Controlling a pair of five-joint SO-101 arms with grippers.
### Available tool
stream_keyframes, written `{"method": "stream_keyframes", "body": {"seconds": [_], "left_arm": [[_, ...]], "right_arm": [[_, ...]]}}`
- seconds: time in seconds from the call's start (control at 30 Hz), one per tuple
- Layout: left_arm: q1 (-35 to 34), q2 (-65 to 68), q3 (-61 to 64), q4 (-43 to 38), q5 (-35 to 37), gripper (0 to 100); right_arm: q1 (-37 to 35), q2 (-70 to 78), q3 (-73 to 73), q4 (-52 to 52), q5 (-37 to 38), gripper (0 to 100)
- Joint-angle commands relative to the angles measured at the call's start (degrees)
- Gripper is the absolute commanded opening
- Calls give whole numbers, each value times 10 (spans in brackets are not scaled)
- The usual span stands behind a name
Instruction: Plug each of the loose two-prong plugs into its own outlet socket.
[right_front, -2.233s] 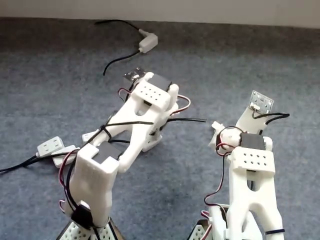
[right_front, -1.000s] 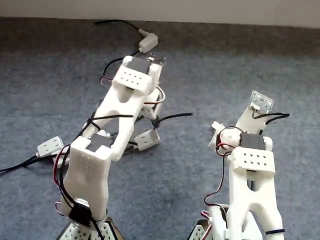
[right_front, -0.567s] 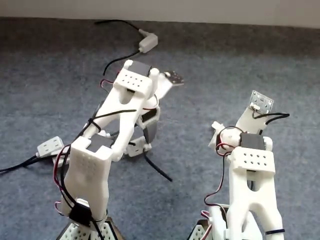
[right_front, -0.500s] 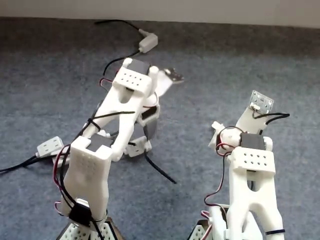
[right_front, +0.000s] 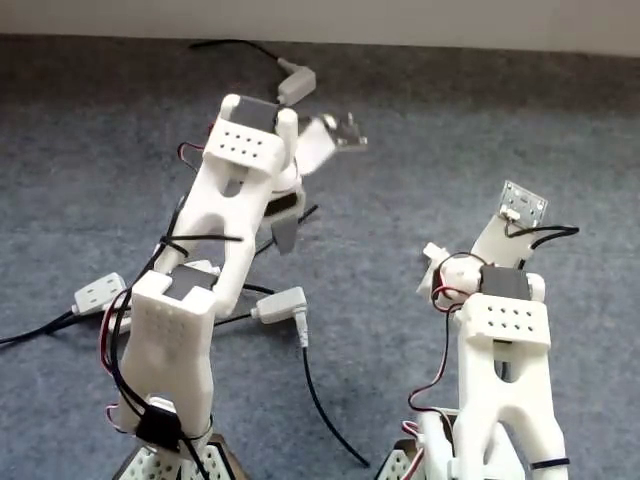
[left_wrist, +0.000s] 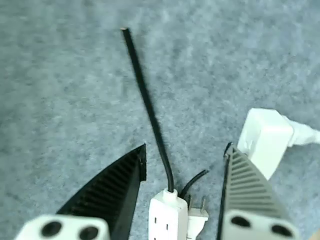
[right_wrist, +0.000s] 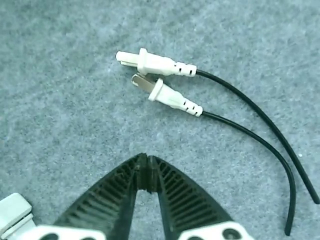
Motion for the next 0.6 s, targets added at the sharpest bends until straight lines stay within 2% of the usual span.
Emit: {"method": "stream_keyframes", "body": {"seconds": [0.0,0.43,0.57], "left_arm": [[-3,-35,60,8,-33,249],[29,-269,342,4,-32,249],[31,-271,409,-69,-22,248]], "right_arm": [[6,-5,-1,-7,-4,7],[6,-5,-1,-7,-4,7],[6,-5,-1,-7,-4,7]]}}
